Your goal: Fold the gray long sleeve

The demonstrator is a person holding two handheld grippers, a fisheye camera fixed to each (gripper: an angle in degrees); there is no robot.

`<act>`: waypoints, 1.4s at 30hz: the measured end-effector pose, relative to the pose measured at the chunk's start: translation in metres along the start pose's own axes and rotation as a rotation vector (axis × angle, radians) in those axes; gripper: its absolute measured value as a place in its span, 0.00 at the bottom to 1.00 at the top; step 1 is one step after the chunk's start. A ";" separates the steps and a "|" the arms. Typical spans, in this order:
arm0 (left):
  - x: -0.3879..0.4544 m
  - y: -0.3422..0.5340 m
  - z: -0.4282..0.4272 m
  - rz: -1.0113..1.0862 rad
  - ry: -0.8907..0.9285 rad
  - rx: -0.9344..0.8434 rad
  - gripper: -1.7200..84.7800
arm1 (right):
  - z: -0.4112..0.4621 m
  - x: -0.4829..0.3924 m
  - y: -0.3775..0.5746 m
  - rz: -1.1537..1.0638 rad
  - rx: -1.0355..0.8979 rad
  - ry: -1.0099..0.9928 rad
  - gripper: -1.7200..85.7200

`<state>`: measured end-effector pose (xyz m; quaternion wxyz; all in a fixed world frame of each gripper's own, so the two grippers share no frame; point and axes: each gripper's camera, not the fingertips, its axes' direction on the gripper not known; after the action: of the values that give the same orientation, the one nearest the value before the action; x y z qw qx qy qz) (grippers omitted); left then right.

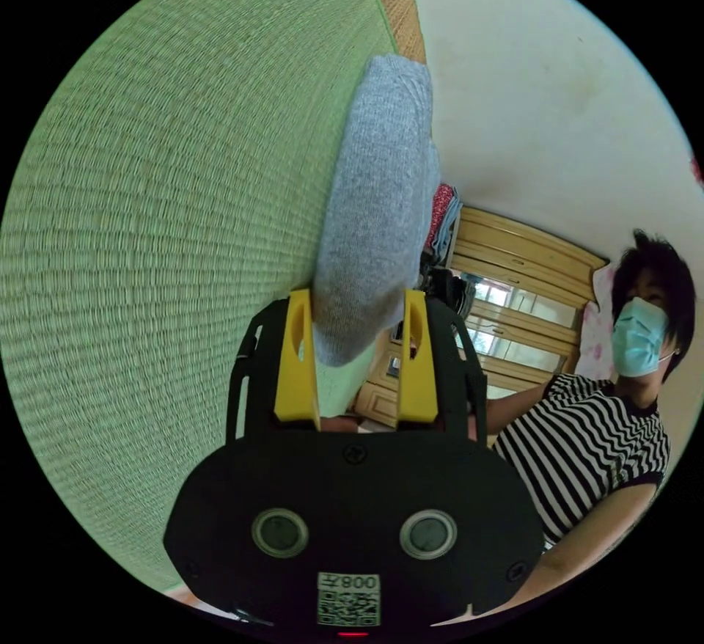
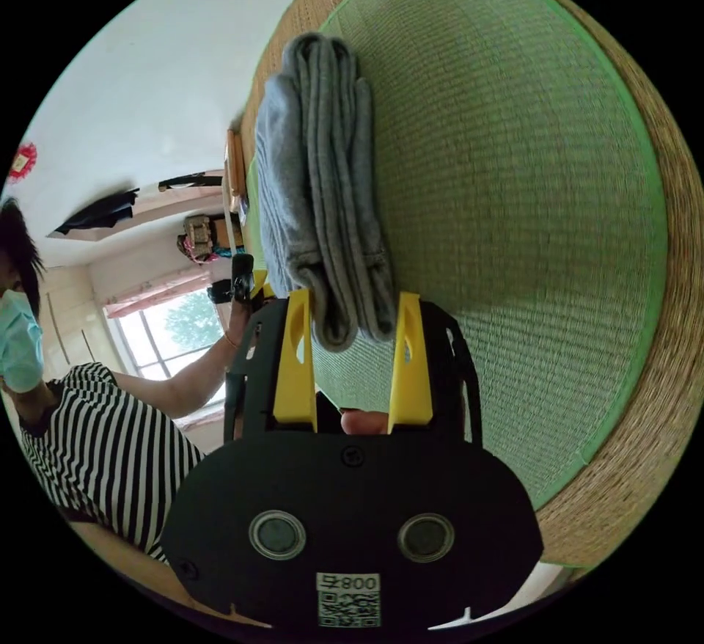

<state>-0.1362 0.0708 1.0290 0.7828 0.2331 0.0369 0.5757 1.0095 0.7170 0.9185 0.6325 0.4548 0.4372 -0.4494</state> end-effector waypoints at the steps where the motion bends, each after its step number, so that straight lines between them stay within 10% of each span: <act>1: -0.001 -0.004 0.001 -0.006 0.037 -0.003 0.22 | -0.009 0.005 0.003 0.008 0.002 -0.044 0.21; 20: 0.054 -0.063 0.107 -0.027 0.107 -0.117 0.16 | -0.117 0.006 0.070 0.016 -0.052 -0.246 0.12; 42: 0.251 -0.063 0.354 -0.054 0.138 -0.372 0.16 | -0.313 -0.154 0.354 0.152 0.033 -0.321 0.10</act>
<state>0.1189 0.1730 1.3703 0.8232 0.0433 -0.0105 0.5660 1.2731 1.1107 1.0670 0.7188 0.4194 0.2874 -0.4741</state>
